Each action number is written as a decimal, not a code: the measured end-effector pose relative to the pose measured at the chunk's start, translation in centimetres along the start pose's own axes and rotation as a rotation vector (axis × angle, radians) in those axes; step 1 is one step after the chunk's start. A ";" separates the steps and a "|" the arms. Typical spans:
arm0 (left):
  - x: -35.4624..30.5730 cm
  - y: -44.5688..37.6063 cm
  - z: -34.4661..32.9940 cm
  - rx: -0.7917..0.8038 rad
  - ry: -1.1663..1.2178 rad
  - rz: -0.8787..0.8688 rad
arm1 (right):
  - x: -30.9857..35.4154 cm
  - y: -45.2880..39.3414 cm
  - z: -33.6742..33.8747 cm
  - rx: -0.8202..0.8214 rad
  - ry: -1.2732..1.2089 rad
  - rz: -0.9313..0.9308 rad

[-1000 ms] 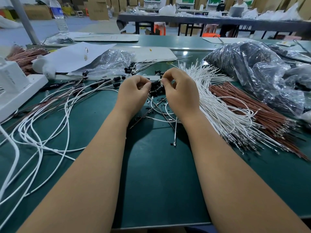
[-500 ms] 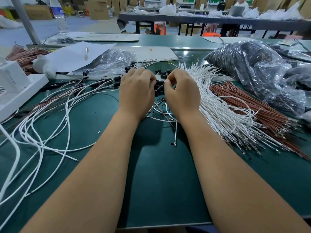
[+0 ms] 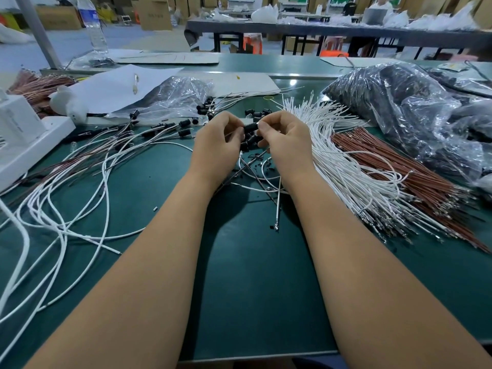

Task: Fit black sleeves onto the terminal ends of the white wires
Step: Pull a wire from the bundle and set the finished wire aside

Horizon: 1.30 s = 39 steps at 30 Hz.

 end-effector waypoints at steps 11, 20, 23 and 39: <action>0.1 -0.1 0.5 0.014 0.128 0.059 | 0.7 -0.3 0.5 -0.011 0.192 0.158; 0.2 0.0 0.9 0.015 0.225 0.088 | 0.8 -0.3 0.1 0.030 0.131 0.130; 0.3 -0.1 1.1 0.007 0.238 0.095 | 0.8 -0.1 -0.2 0.046 0.102 0.123; -0.5 0.0 -0.2 0.082 0.366 0.135 | -0.7 -0.4 0.0 -0.041 -0.210 -0.004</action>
Point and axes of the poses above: each hand's wrist, its own y-axis away from the middle knuckle, its own z-axis out of the back of the hand, x = y × z, the point moved 7 cm from there along -y, towards the middle knuckle, and after that the axes turned 10 degrees about z, right-handed, at the moved point
